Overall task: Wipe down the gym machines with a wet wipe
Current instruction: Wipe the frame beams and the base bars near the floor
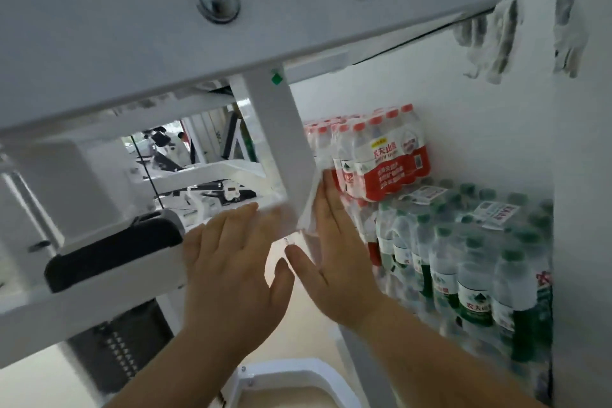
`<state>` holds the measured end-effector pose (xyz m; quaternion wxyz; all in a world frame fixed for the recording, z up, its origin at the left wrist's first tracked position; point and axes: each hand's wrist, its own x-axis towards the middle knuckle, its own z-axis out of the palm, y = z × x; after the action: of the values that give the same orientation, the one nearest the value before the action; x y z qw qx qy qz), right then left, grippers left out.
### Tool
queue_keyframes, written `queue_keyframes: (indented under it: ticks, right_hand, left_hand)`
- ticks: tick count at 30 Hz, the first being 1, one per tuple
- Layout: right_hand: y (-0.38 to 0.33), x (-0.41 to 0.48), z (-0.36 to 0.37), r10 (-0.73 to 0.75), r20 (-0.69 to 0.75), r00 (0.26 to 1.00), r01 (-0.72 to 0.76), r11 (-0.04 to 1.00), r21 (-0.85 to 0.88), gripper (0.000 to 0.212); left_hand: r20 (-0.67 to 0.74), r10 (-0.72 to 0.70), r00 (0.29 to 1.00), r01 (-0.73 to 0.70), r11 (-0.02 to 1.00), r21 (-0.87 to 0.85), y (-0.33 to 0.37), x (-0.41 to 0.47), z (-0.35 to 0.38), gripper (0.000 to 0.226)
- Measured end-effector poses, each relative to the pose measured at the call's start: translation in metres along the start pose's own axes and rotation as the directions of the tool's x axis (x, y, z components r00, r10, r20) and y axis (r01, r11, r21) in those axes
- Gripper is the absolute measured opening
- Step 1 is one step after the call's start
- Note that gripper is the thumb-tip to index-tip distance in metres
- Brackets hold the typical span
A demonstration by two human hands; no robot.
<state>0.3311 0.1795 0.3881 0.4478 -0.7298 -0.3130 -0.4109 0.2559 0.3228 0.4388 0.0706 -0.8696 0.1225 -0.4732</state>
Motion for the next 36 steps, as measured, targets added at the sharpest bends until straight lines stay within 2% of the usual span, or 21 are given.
queue_keyframes:
  ticks: [4,7,9,12,16,19,21,23,26,29,31,33,36]
  right_hand:
    - [0.015,-0.004,-0.008,-0.019,0.058,0.998,0.002,0.96,0.281,0.074]
    - [0.011,0.024,-0.027,-0.04,0.162,0.986,-0.061,0.816,0.575,0.065]
    - [0.007,0.062,-0.033,-0.066,0.216,0.974,-0.085,0.777,0.624,0.071]
    - [0.002,0.117,-0.032,-0.1,0.29,0.952,-0.13,0.724,0.678,0.089]
    - [0.027,0.095,-0.022,-0.133,0.346,0.929,-0.185,0.644,0.743,0.096]
    - [0.056,0.039,-0.012,-0.085,0.419,0.904,-0.265,0.658,0.705,0.11]
    - [0.06,0.031,-0.013,-0.081,0.454,0.887,-0.284,0.68,0.676,0.122]
    - [0.052,0.051,-0.016,-0.11,0.442,0.89,-0.264,0.665,0.699,0.115]
    - [0.033,0.084,-0.026,-0.176,0.398,0.9,-0.193,0.657,0.729,0.104]
    - [0.036,0.068,-0.025,-0.156,0.419,0.894,-0.222,0.659,0.718,0.105]
    - [0.047,0.03,-0.024,-0.102,0.458,0.883,-0.259,0.708,0.657,0.114]
    - [0.064,-0.021,-0.024,-0.028,0.489,0.872,-0.282,0.788,0.547,0.126]
    - [0.077,-0.081,-0.034,0.096,0.568,0.817,-0.353,0.863,0.362,0.128]
  left_hand:
    - [-0.013,0.059,0.998,-0.058,0.997,0.042,0.022,0.034,-0.01,0.073]
    - [-0.036,-0.015,0.999,0.015,1.0,-0.006,0.021,0.049,-0.01,0.066]
    - [0.017,-0.047,0.999,0.047,0.999,-0.001,0.013,0.053,-0.012,0.073]
    - [0.07,0.012,0.997,-0.014,0.999,0.033,0.007,0.056,-0.014,0.075]
    - [-0.004,0.012,1.0,-0.012,0.999,-0.031,0.015,0.057,-0.013,0.077]
    - [0.015,0.022,1.0,-0.022,1.0,0.0,0.019,0.05,-0.002,0.08]
    - [0.077,0.043,0.996,-0.048,0.997,0.068,0.016,0.046,0.009,0.076]
    - [0.126,0.055,0.991,-0.07,0.991,0.118,0.011,0.043,0.018,0.074]
    - [0.106,0.047,0.993,-0.055,0.995,0.077,0.004,0.042,0.023,0.078]
    - [0.123,0.072,0.99,-0.086,0.99,0.114,0.004,0.043,0.023,0.079]
    - [0.119,0.06,0.991,-0.082,0.978,0.191,0.008,0.042,0.024,0.08]
    - [0.053,0.038,0.998,-0.049,0.976,0.213,0.017,0.037,0.027,0.085]
    - [-0.031,0.163,0.986,-0.151,0.959,0.24,0.035,0.017,0.039,0.079]
